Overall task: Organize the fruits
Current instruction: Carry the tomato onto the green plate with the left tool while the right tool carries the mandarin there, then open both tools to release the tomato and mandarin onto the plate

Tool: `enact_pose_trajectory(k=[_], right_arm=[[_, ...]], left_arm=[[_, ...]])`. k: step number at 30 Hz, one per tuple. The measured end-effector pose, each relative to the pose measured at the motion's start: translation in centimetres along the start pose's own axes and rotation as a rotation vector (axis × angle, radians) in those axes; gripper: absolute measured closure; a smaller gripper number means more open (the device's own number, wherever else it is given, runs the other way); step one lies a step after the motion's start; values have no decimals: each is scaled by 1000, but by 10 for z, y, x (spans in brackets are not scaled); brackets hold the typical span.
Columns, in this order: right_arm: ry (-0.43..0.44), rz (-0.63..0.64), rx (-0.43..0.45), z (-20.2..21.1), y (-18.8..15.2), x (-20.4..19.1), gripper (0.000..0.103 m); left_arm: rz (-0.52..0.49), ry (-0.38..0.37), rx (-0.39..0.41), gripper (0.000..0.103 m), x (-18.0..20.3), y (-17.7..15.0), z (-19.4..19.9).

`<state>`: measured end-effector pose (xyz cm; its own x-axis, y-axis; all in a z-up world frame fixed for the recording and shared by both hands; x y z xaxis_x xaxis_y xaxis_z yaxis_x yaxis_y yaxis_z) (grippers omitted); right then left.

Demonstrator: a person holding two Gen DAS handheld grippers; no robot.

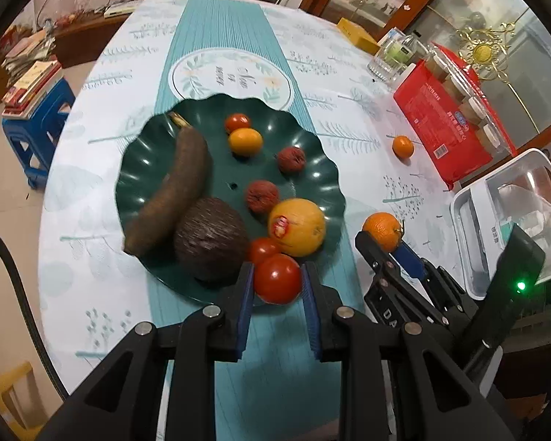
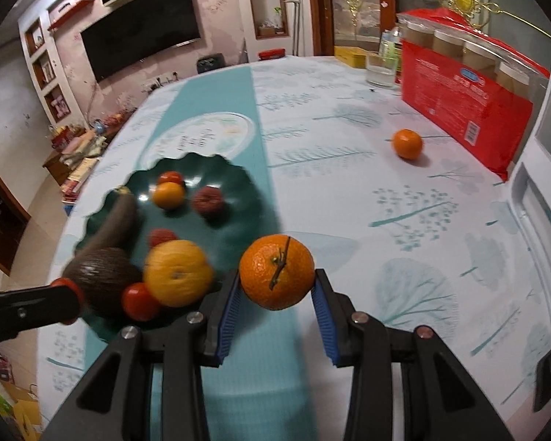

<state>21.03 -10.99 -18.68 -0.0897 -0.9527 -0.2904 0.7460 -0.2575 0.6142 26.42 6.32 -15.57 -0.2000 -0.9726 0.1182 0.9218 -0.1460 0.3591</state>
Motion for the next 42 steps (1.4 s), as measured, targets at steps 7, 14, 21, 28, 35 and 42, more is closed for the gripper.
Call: enact_pose_trajectory(k=[7,14,21,28,35,42], right_arm=[[68,41,52,-5,-1,-38,64],[142,126,64,-15,-2,-72,64],[146,168,36,-26,-2,-86,64],[120,160,34,-30,1,-84,62],[121,151,47,-25,2,-81,51],[132,95,24,-13,5,-65,48]], left_arm=[[-25,-12,37,79,-22,4,-7],[3,-25,76,79,-42,9,-14],[50,-31,87,79,-56,13,-24],[81,-26,91,72,-61,15,-31],[93,23,103,44,-62,13,-23],[108,59,109,32,-61,7,-9]])
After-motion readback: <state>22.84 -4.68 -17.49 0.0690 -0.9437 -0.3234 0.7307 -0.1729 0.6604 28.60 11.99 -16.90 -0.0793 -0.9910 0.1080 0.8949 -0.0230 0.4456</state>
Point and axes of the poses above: each gripper's, at about its wrist camera, not at the fingertips, and z roughly against the way its jaws point, x to its right, y to its top, the point moved 1 cm from there along -z, roughly the way its jaws point, and after that the axes turned 14 degrees about y, right-handed, at the moved point
